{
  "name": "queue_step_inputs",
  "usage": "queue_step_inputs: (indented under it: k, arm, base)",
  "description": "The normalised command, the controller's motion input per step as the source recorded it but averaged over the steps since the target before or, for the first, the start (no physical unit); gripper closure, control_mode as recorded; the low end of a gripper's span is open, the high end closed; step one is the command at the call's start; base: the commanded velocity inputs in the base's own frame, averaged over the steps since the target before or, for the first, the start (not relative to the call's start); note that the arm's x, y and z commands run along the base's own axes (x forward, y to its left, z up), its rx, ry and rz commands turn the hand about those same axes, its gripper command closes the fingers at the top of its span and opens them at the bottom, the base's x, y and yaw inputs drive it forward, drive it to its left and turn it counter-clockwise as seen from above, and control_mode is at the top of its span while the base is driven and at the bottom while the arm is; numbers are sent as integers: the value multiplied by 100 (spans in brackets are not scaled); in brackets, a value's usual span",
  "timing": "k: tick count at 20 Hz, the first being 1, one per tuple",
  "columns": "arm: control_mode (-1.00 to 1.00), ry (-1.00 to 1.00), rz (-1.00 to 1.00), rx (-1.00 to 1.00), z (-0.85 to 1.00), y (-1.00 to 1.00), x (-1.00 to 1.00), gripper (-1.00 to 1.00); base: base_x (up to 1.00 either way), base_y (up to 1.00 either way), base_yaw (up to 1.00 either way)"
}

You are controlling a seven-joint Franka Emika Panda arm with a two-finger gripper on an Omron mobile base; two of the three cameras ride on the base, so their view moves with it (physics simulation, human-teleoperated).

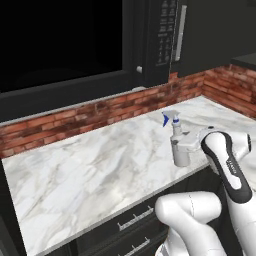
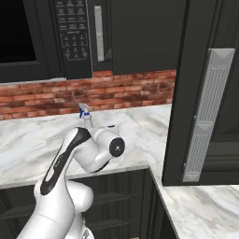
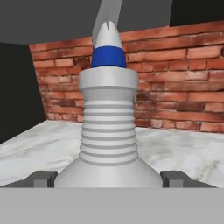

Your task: Move the cutting board and knife to the sink. Then move spray from the cabinet to the counter.

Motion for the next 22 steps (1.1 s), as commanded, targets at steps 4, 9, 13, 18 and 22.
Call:
queue_step_inputs:
  k: [4,9,13,18,22]
  arm:
    - [-100,0,3,7,-22,-11,31,100]
    - [-100,-2,2,6,-17,-5,22,100]
    - [-100,-2,0,1,-6,0,15,100]
    - [-100,0,0,0,0,0,5,100]
    - [-100,-5,0,0,-6,0,3,100]
  base:
    - [0,0,0]
    - [0,0,0]
    - [0,0,0]
    - [0,0,0]
    - [0,0,0]
